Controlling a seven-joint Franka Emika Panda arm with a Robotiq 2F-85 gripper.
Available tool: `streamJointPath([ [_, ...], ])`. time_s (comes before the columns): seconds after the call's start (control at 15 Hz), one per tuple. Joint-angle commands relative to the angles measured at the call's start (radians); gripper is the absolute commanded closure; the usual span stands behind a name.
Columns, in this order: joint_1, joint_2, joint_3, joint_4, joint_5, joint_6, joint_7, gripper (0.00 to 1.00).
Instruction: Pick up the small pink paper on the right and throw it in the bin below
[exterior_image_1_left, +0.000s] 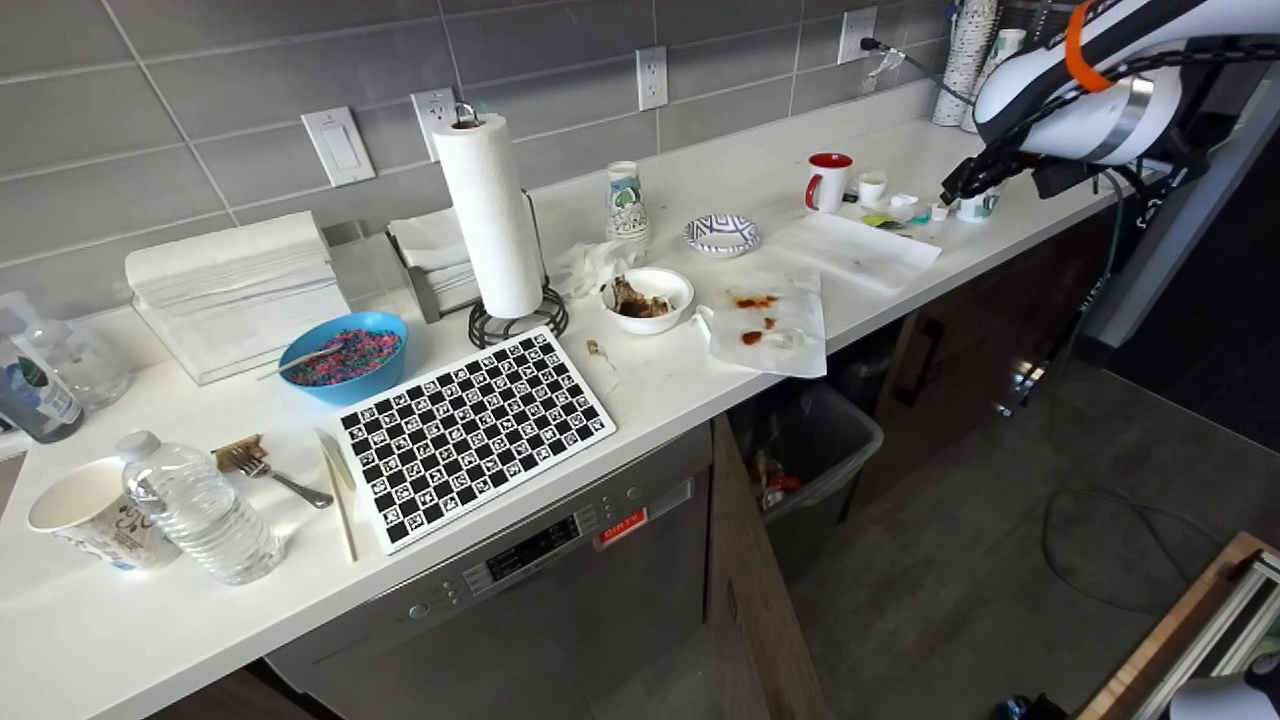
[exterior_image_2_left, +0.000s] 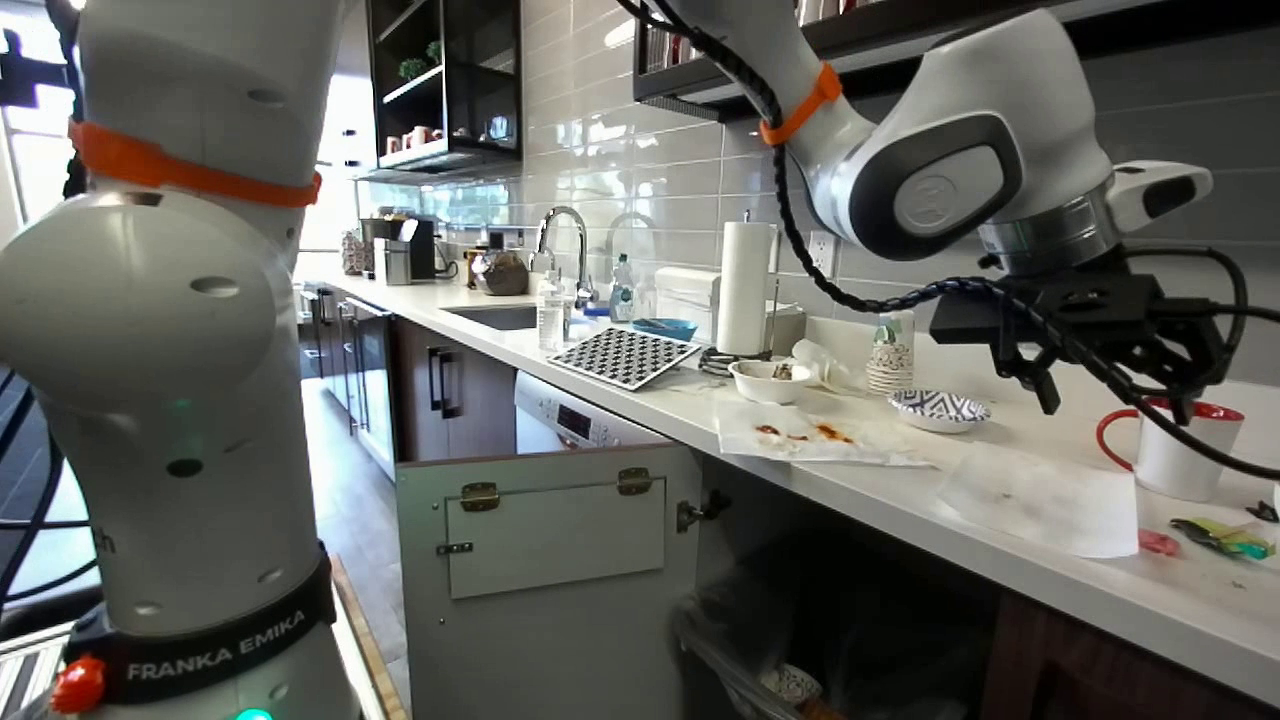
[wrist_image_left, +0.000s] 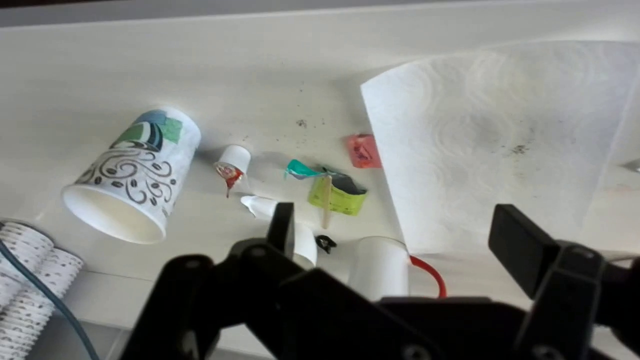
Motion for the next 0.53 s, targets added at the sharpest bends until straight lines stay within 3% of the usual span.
streamJointPath([
  [0.0,0.026,0.149,-0.05,0.123,-0.043,-0.051,0.135,0.0],
  [0.2,0.007,0.209,-0.034,0.194,-0.02,-0.116,0.158,0.0],
  [0.27,-0.103,0.202,0.077,0.212,-0.127,-0.129,0.247,0.0],
  [0.47,-0.175,0.236,0.16,0.283,-0.163,-0.174,0.296,0.0],
])
